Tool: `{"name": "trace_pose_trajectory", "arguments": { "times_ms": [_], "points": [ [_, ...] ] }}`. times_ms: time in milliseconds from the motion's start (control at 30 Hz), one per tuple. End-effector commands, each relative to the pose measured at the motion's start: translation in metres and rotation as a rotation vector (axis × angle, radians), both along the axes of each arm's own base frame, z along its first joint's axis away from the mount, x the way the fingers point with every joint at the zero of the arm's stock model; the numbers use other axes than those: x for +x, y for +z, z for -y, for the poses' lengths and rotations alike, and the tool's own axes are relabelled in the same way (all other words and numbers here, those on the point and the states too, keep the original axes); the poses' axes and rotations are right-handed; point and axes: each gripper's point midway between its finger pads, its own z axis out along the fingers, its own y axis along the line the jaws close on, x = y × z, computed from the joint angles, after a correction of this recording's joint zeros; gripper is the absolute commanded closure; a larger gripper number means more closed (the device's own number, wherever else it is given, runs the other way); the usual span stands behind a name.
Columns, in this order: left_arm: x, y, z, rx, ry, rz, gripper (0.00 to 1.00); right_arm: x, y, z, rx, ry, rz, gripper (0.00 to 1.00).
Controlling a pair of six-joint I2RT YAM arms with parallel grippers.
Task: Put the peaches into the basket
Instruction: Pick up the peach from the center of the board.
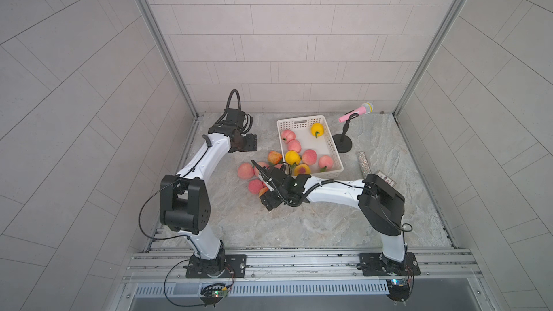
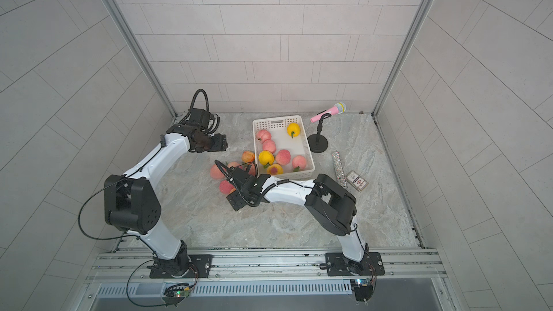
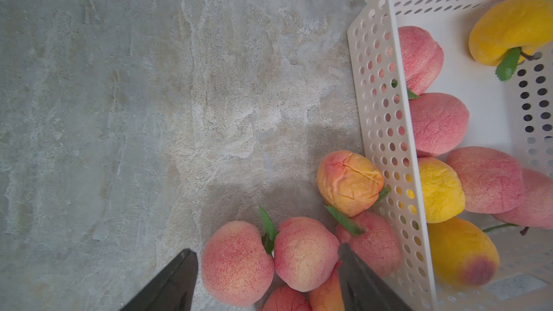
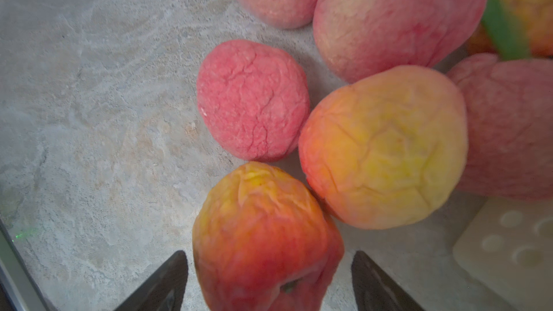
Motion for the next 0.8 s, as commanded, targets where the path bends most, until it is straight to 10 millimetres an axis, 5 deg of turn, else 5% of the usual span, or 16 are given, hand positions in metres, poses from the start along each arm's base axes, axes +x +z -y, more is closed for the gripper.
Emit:
{"name": "trace_pose_trajectory", "arguments": {
  "times_ms": [0,467,767],
  "points": [
    [0.001,0.006,-0.003,0.008,-0.002,0.011,0.20,-0.001,-0.006,-0.002,-0.016,-0.008,-0.013,0.15],
    [0.001,0.006,-0.004,-0.002,-0.004,0.010,0.20,-0.006,-0.002,-0.005,0.005,0.016,-0.033,0.36],
    [0.001,0.005,-0.003,-0.005,-0.008,0.009,0.20,-0.015,0.037,0.004,0.048,0.034,-0.001,0.42]
  ]
}}
